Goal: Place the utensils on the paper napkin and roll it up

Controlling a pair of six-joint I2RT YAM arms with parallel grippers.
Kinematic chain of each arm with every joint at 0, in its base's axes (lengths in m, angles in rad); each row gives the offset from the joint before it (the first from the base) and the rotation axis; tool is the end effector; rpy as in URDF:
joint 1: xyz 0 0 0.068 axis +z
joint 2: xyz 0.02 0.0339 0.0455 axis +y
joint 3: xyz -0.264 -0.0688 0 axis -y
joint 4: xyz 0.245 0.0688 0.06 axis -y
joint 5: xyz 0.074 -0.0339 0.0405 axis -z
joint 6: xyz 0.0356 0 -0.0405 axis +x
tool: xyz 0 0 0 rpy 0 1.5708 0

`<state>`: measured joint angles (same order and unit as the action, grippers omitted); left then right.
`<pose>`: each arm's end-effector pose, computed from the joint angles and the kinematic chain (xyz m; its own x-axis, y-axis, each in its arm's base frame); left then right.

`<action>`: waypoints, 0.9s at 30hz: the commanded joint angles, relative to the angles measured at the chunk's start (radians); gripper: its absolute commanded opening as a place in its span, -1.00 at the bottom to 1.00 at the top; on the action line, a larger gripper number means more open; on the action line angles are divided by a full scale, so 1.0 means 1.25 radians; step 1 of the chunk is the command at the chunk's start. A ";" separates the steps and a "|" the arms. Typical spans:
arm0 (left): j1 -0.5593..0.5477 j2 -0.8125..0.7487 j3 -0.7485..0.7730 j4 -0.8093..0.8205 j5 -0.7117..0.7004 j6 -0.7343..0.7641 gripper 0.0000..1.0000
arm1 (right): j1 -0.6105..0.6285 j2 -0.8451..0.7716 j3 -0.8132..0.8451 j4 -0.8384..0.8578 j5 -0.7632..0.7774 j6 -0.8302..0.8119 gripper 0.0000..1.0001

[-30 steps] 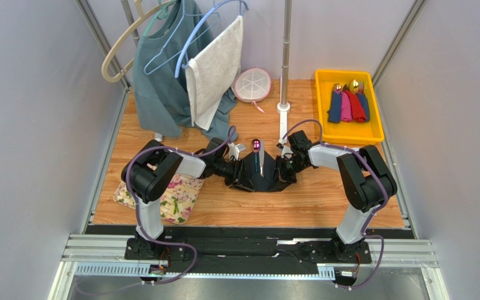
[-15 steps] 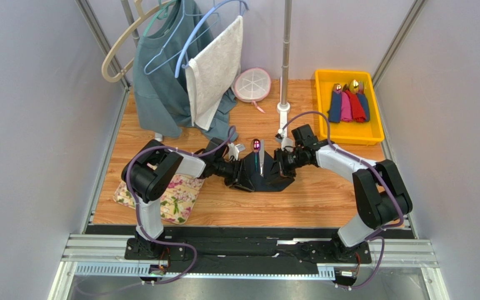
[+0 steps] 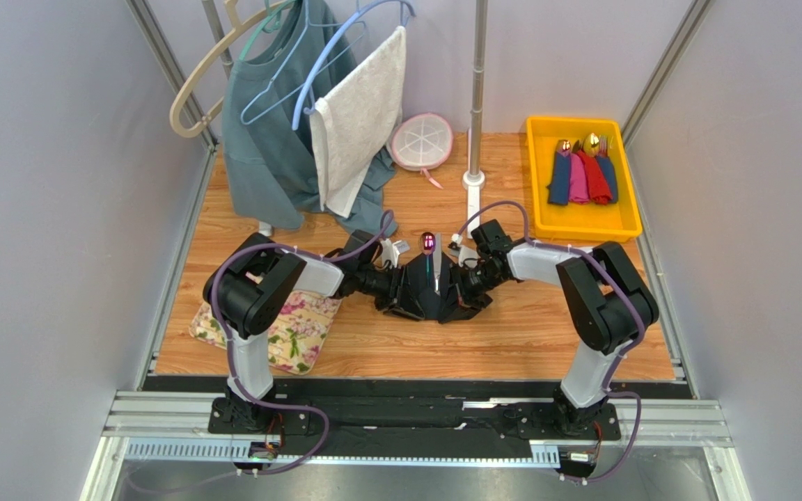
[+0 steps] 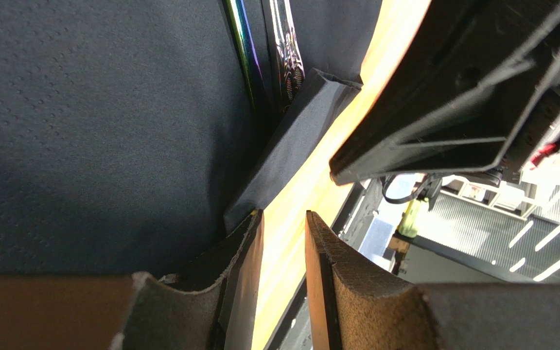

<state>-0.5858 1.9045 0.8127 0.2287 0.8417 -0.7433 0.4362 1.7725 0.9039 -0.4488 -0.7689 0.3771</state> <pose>0.2654 -0.2080 0.0989 -0.9888 0.1150 -0.0951 0.1401 0.4957 -0.8571 0.2632 0.1500 0.1275 -0.9858 -0.1675 0.0148 -0.1061 0.6877 0.7182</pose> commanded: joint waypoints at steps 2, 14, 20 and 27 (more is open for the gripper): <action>0.006 0.023 -0.002 -0.003 -0.036 0.011 -0.27 | -0.026 0.026 0.000 0.018 0.021 -0.008 -0.99; 0.006 0.029 -0.006 0.008 -0.036 0.004 -0.28 | -0.094 0.045 -0.025 -0.026 0.033 -0.045 -1.00; 0.007 0.021 -0.008 0.012 -0.034 0.004 -0.28 | -0.135 0.028 -0.031 -0.085 0.029 -0.092 -1.00; 0.006 0.020 -0.019 0.050 -0.017 -0.015 -0.28 | -0.138 -0.070 -0.044 -0.076 -0.044 -0.093 -0.99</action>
<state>-0.5819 1.9182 0.8093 0.2600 0.8577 -0.7620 0.2668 1.7920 0.8692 -0.5526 -0.7853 0.2787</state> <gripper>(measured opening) 0.359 0.007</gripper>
